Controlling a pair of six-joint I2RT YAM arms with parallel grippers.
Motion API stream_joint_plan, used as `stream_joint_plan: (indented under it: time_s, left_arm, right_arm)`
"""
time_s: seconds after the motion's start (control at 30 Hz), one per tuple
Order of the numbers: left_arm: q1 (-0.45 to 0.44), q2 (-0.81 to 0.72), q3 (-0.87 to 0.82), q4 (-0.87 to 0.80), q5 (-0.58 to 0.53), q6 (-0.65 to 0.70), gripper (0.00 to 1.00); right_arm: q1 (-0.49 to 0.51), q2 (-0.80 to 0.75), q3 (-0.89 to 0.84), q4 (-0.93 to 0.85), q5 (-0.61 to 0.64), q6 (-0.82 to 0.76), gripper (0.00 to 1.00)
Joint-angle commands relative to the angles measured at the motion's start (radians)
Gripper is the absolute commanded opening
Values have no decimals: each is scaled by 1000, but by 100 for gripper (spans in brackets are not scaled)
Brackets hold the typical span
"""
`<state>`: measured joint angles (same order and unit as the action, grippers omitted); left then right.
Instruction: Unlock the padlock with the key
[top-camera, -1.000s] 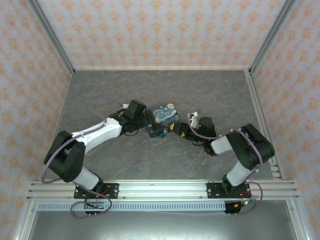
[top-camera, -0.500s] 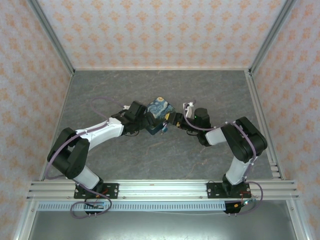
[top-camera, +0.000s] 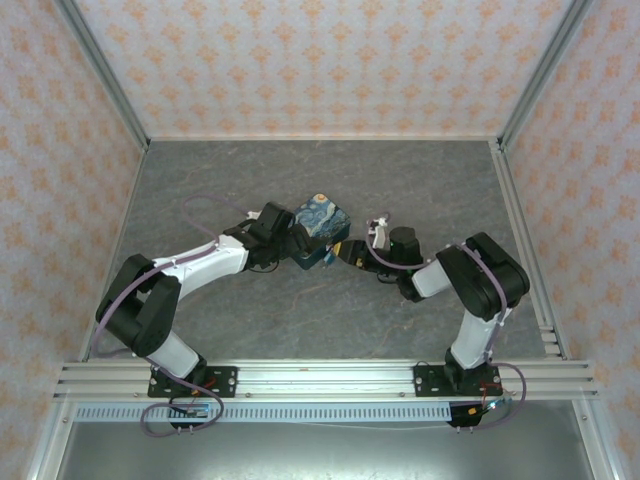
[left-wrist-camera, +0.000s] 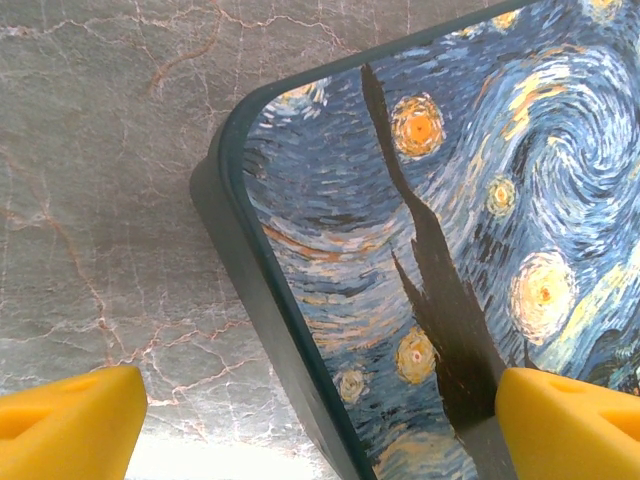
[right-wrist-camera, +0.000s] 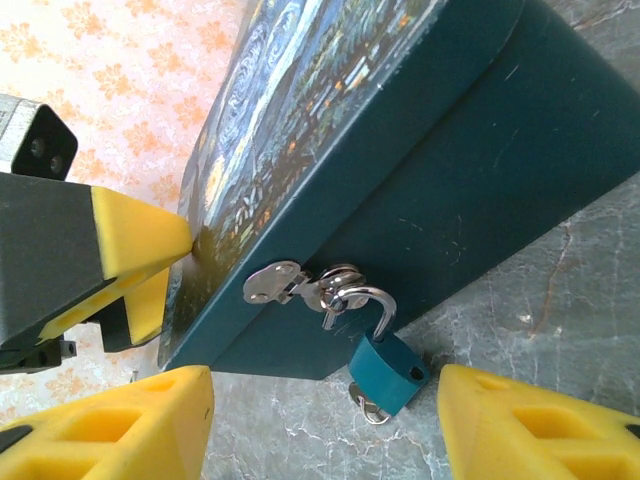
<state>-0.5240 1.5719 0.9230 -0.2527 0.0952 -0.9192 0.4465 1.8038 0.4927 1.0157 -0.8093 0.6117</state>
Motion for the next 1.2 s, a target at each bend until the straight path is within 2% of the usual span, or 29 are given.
stream_joint_plan:
  time_s: [0.0,0.33,0.8,1.17]
  left_arm:
    - [-7,28,-5,-15,-41,-9,91]
    - [-7,46,3,-19,-40,-13,90]
    - [-9,55,8,-17,-34,-18,90]
    - [-11,51,6,-13,-31,-20,90]
  right_arm:
    - [4,30,36,73,-29,-28,61]
    - [6,120,88,163,-55,22,61]
    - [27,166,87,239,-67,65,60]
    - [28,158,96,182,-18,9,63]
